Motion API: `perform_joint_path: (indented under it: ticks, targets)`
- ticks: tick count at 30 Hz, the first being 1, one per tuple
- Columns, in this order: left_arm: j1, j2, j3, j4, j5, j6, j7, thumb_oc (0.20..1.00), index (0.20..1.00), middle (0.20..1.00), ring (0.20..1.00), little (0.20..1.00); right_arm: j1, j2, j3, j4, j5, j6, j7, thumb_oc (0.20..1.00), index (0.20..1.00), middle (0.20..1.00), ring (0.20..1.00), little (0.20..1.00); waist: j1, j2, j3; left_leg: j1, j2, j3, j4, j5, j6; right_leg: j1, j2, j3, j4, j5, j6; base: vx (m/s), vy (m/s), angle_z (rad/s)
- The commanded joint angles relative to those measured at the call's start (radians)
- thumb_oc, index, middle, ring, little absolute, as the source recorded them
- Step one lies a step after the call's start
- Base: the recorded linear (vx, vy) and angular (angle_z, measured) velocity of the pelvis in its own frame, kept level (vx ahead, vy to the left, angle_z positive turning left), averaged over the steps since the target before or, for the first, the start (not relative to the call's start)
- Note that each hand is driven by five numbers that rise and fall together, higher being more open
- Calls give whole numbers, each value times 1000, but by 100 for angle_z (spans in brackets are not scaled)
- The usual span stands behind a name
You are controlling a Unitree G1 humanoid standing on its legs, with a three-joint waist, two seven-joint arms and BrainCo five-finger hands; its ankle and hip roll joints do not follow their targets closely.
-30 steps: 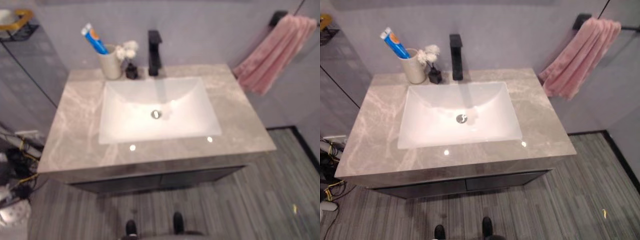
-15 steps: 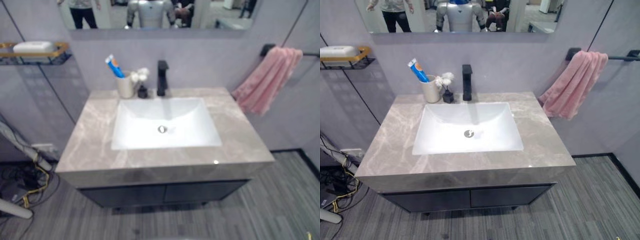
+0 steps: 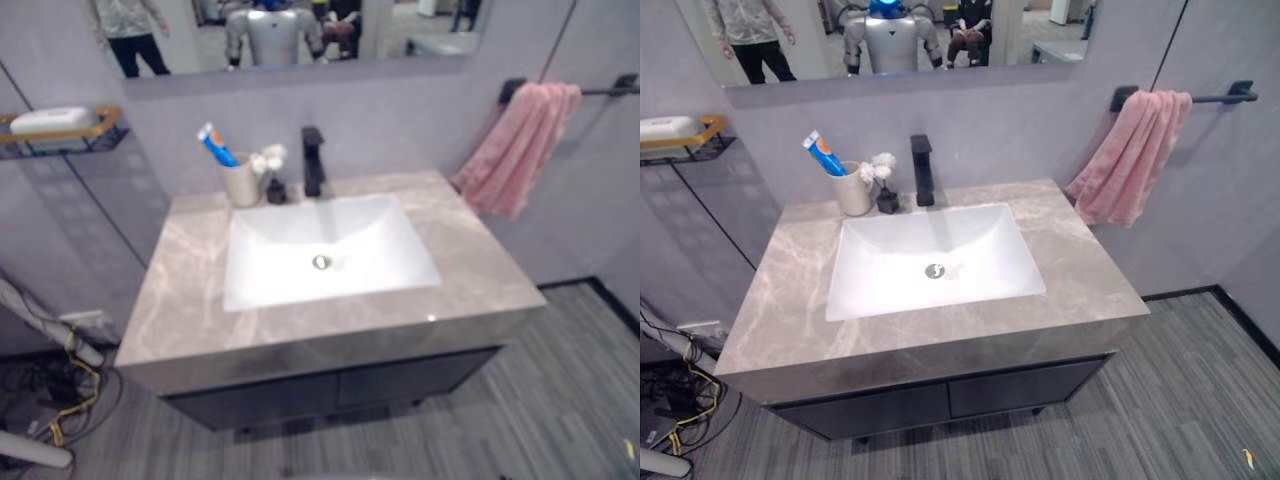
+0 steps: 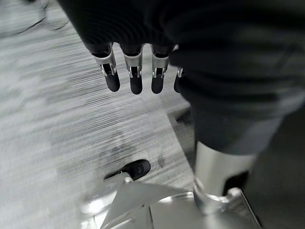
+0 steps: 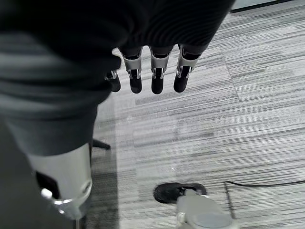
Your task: Put brush and paste in cup on sink, flatten towel.
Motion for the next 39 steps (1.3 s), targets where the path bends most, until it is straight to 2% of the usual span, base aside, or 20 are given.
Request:
perform_joint_path:
  ticks: [1,5,6,7,8,9,12,14,16,18,20,22,24,30,34,35,36,37,38,39]
  targets:
    - [-21,-4,-6,11,90,-18,7,1000,1000,1000,1000,1000,-45,10,21,29,17,-5,-18,1000,1000,1000,1000,1000,-32,-29,11,-48,-24,-72,176,-135,83,-20,-28,-22,57,-8,14,-159,178,-12]
    - [-75,1,-143,-47,207,-33,27,1000,1000,1000,1000,1000,-49,13,18,34,34,1,-31,1000,1000,1000,1000,1000,-47,-18,23,-70,-71,-26,165,-139,116,-90,-66,33,13,170,56,-218,244,-39]
    - [-93,9,-183,-73,233,-43,27,1000,1000,1000,1000,1000,-61,10,14,33,44,1,-41,1000,1000,1000,1000,1000,-46,-15,40,-90,-82,0,172,-139,124,-125,-83,33,-11,225,65,-375,267,-75]
    - [-108,7,-197,-84,233,-48,28,1000,1000,1000,1000,1000,-71,9,13,32,53,0,-45,1000,1000,1000,1000,1000,-36,-12,60,-110,-84,29,188,-145,127,-157,-96,-18,-25,230,69,-385,235,-86]
    - [-116,7,-197,-89,230,-48,29,1000,1000,1000,1000,1000,-73,7,0,37,71,-1,-43,1000,1000,1000,1000,1000,-30,-5,77,-123,-82,44,201,-148,128,-175,-102,-88,-25,201,67,-378,235,-161]
    - [-118,9,-208,-90,254,-44,13,1000,1000,1000,1000,1000,-72,-2,-57,67,147,0,-47,1000,1000,1000,1000,1000,-31,11,94,-120,-74,74,181,-143,130,-183,-92,-194,16,109,55,-243,157,-170]
    - [-106,16,-209,-85,266,-42,6,1000,1000,1000,1000,1000,-66,-10,-68,89,140,3,-47,1000,1000,1000,1000,1000,-27,25,100,-91,-65,109,132,-126,133,-179,-77,-217,99,46,45,-107,88,-104]
    - [-89,18,-195,-69,263,-36,3,1000,1000,1000,1000,1000,-69,-28,-69,88,120,3,-56,1000,1000,1000,1000,1000,-8,43,95,-66,-59,128,91,-118,129,-129,-90,-306,156,-16,47,-40,39,-107]
    - [-71,12,-142,-13,249,-25,8,1000,1000,1000,1000,1000,-88,-39,-76,54,122,-9,-67,1000,1000,1000,1000,1000,-2,61,95,-54,-48,191,66,-104,134,-115,-114,-333,300,-80,33,-103,-15,-94]
    - [-55,9,-114,16,243,-16,6,1000,1000,1000,1000,1000,-98,-36,-59,37,107,-13,-69,1000,1000,1000,1000,1000,8,57,92,-47,-41,237,62,-104,132,-83,-125,-373,340,-119,26,-62,-122,-102]
    - [-36,6,-82,43,237,-10,-3,1000,1000,1000,1000,1000,-105,-32,-35,29,79,-14,-67,1000,1000,1000,1000,1000,29,41,71,-48,-33,301,66,-110,124,-7,-125,-465,288,-140,22,-17,-251,-103]
    - [-29,4,-46,55,220,-5,9,1000,1000,1000,1000,1000,-107,-25,-23,27,58,-12,-68,1000,1000,1000,1000,1000,37,32,62,-44,-20,360,59,-95,108,-8,-94,-474,217,-128,23,-27,-269,-185]
    - [-42,-1,-50,49,218,-7,7,1000,1000,1000,1000,1000,-87,-23,-17,38,52,-9,-56,1000,1000,1000,1000,1000,24,28,59,-45,-9,355,52,-78,97,-15,-59,-417,203,-142,12,9,-281,-104]
    - [-104,9,-112,-28,219,-22,14,1000,1000,1000,1000,1000,-32,-50,-29,121,-2,14,-59,1000,1000,1000,1000,1000,-15,42,63,-40,12,322,25,-31,65,1,1,-376,131,-142,-13,15,-253,-20]
    - [-164,4,-156,-54,213,-27,18,1000,1000,1000,1000,1000,-24,-79,-49,157,10,16,-54,1000,1000,1000,1000,1000,-20,40,77,-65,9,194,22,-1,37,-4,36,-331,111,-144,-39,12,-215,-18]
    - [-178,2,-170,-56,208,-28,22,1000,1000,1000,1000,1000,-28,-80,-46,159,12,14,-57,1000,1000,1000,1000,1000,-19,35,82,-78,5,129,31,2,34,-8,49,-312,110,-146,-52,-17,-344,-31]
    - [-186,-1,-172,-53,198,-29,28,1000,1000,1000,1000,1000,-40,-85,-31,152,7,5,-57,1000,1000,1000,1000,1000,-3,18,92,-114,-18,2,72,0,37,-20,65,-277,106,-138,-69,-22,-268,-19]
    - [-187,-1,-172,-53,198,-30,28,1000,1000,1000,1000,1000,-40,-85,-31,152,7,5,-57,1000,1000,1000,1000,1000,-4,18,90,-118,-18,1,74,0,38,-22,64,-278,106,-137,-69,-20,-238,-23]
    - [-186,-4,-170,-47,196,-29,25,1000,1000,1000,1000,1000,-51,-86,-13,150,-5,3,-54,1000,1000,1000,1000,1000,7,8,101,-132,-38,-72,111,-18,39,-26,77,-247,116,-139,-73,2,-79,-64]
    - [-186,-4,-170,-47,196,-29,25,1000,1000,1000,1000,1000,-52,-86,-13,150,-5,3,-54,1000,1000,1000,1000,1000,7,8,99,-135,-38,-73,113,-18,39,-28,77,-247,116,-138,-73,46,-174,-89]
